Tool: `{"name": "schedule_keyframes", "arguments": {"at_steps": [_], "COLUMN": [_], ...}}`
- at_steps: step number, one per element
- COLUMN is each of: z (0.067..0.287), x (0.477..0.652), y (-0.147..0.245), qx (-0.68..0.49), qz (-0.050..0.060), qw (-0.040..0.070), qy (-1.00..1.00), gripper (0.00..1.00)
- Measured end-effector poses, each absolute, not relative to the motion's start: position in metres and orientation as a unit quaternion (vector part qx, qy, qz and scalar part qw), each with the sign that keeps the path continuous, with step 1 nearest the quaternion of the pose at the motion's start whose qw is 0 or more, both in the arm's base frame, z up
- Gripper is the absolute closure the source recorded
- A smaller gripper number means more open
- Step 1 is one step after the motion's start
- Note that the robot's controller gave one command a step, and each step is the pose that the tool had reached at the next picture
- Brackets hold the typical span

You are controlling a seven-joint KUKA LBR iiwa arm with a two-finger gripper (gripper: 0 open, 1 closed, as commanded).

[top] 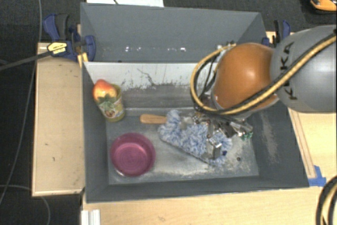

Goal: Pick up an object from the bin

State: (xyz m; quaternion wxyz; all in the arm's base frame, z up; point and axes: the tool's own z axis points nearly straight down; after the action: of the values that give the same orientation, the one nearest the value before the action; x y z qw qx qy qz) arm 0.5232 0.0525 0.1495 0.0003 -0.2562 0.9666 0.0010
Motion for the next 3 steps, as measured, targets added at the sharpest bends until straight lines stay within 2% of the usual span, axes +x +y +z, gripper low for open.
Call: {"name": "schedule_keyframes", "arguments": {"at_steps": [1,2,3], "z": [0.219,0.130,0.222], "x": [0.521,0.524,0.545], "y": [0.055,0.038,0.023], "qx": [-0.140,-0.233,-0.158], "qz": [0.002,0.002,0.002], "qw": [0.003,-0.001,0.009], "qy": [0.990,0.973,0.987], "gripper": [0.00,0.00,0.00]}}
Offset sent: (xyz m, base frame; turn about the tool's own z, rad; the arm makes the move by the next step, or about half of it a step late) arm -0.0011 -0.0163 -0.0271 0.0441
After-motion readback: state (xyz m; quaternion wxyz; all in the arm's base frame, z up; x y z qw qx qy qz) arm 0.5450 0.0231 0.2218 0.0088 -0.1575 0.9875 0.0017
